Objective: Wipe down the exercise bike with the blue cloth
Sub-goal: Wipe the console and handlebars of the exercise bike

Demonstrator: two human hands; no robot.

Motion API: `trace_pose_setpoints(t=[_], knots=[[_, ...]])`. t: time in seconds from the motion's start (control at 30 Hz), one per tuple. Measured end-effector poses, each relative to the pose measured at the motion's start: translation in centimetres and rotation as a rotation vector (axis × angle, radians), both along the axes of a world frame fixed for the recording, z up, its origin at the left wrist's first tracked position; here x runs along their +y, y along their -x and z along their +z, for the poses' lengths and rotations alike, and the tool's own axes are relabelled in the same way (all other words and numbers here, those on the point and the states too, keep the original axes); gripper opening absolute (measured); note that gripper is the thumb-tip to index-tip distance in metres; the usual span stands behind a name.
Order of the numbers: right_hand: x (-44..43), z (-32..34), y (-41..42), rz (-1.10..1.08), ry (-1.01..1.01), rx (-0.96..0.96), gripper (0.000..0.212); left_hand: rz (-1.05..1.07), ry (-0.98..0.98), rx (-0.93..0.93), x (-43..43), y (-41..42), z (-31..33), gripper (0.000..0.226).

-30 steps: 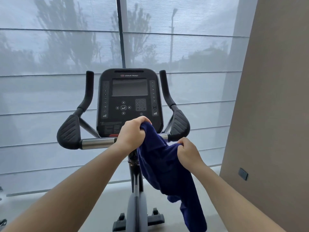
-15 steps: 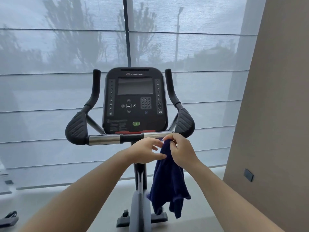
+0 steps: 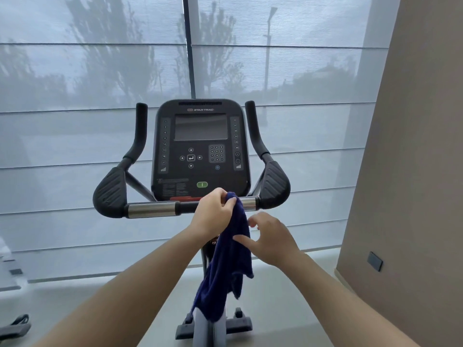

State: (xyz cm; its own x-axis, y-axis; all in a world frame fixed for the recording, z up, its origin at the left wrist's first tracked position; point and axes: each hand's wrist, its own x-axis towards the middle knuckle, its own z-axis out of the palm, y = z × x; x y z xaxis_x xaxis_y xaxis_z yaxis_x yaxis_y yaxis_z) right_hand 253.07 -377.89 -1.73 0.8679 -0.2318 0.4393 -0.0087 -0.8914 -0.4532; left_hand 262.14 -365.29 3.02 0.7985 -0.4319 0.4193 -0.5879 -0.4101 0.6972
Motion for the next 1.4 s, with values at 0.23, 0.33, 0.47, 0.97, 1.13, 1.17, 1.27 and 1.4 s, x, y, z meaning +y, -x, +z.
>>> trace_pose_setpoints(t=[0.23, 0.33, 0.47, 0.97, 1.13, 1.17, 1.27, 1.4], knots=[[-1.1, 1.6, -1.0, -0.108, -0.059, -0.083, 0.028, 0.071, 0.084, -0.069, 1.7, -1.8, 0.7, 0.017], [-2.0, 3.1, -1.8, -0.181, 0.009, -0.129, 0.034, 0.011, 0.103, -0.028, 2.2, -2.2, 0.8, 0.025], [-3.1, 5.9, -3.6, -0.275, 0.04, -0.23, 0.03, 0.03, 0.144, -0.021, 2.1, -2.7, 1.9, 0.028], [-3.0, -1.1, -9.0, 0.025, 0.551, 0.195, 0.111, -0.118, -0.817, -0.47, 0.0, -7.8, -3.7, 0.087], [-2.1, -2.0, -10.1, -0.075, 0.64, 0.163, 0.115, -0.065, -0.858, -0.668, -0.1, -8.9, -3.8, 0.101], [-1.8, -2.1, -10.4, -0.093, 0.638, 0.157, 0.112, -0.047, -0.863, -0.677, -0.2, -9.0, -4.0, 0.098], [-0.2, -1.5, -11.9, -0.091, 0.606, 0.116, 0.092, 0.027, -0.849, -0.635, 1.3, -9.8, -3.9, 0.082], [2.8, 0.2, -15.2, 0.019, 0.564, 0.063, 0.039, 0.108, -0.953, -0.627, 4.9, -11.2, -3.3, 0.057]])
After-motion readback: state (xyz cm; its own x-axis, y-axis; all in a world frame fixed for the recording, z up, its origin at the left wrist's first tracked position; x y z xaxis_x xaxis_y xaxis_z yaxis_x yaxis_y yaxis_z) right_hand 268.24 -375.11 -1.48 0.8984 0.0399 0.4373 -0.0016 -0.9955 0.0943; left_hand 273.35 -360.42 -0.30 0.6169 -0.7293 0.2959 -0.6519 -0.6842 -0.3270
